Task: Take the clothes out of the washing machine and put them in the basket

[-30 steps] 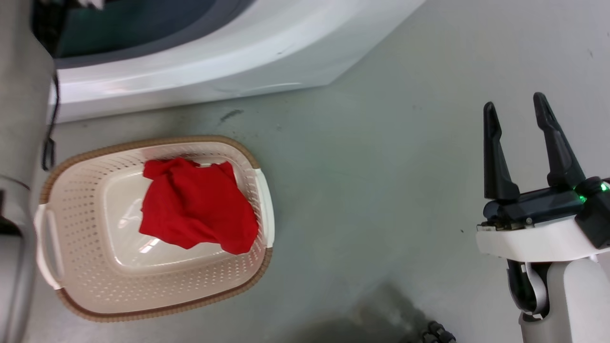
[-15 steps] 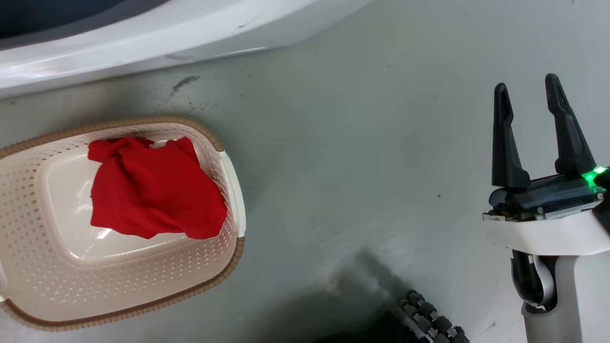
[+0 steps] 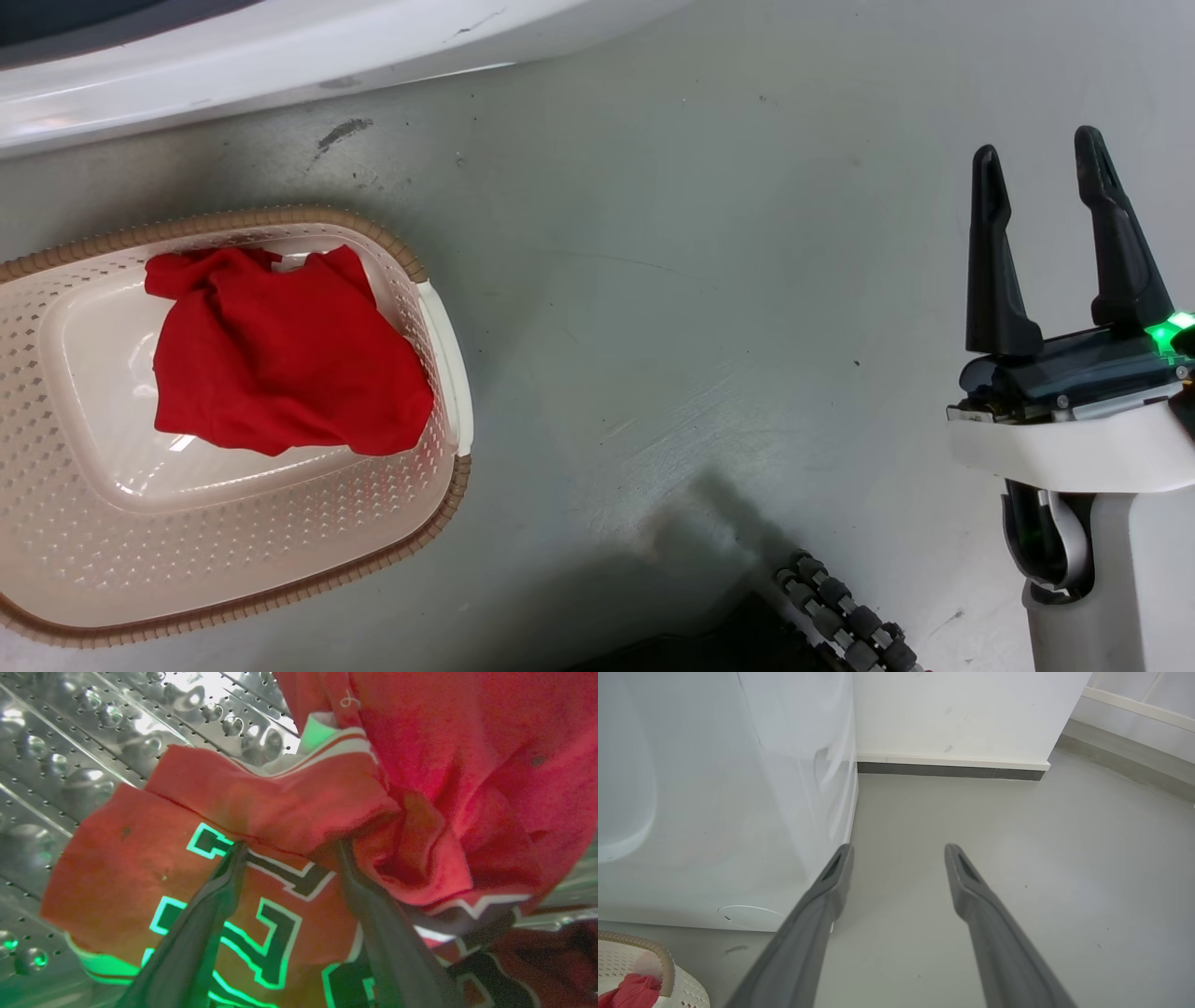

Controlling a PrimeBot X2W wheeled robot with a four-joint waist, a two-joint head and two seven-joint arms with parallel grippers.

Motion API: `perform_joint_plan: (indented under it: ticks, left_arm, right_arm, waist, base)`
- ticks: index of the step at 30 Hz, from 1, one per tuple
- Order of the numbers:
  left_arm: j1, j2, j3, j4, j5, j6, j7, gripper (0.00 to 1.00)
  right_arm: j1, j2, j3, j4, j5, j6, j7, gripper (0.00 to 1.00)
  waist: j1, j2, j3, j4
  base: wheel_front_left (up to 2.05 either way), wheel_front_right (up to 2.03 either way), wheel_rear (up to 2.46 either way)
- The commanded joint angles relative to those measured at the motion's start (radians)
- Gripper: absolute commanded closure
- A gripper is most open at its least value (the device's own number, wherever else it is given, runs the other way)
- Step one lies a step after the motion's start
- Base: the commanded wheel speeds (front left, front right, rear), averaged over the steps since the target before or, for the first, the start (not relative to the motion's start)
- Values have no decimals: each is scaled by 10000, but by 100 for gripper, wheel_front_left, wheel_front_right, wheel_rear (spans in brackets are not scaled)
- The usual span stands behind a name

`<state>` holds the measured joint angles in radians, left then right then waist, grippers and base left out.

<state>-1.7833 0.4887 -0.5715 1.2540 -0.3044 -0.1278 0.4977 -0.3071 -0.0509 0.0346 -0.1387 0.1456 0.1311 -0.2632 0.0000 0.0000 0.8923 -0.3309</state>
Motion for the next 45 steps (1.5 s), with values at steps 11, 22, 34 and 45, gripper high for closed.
perform_joint_plan:
  ticks: [11,22,34,45]
  left_arm:
    - [242,165,-309,-81,-328,-15,-531,100]
    - [1518,-295,-199,-154,-1051,-13,-2628,100]
    - [4231,-1286,-693,-555,-1712,-12,-5113,100]
    - [6380,-1637,-1153,-1123,-2020,-14,-6876,100]
  right_arm:
    - [-137,14,-72,21,-41,-7,-24,0]
    - [270,11,-33,275,-567,-7,-24,0]
    - [998,10,213,613,-1179,-7,-24,0]
    - [1837,10,314,911,-1608,-7,-24,0]
  waist:
    - [0,0,-107,-27]
    - [0,0,-1641,356]
    - [0,0,-3730,1193]
    - [0,0,-5382,1699]
  base:
    - [0,0,0]
    - [0,0,0]
    - [0,0,0]
    - [0,0,0]
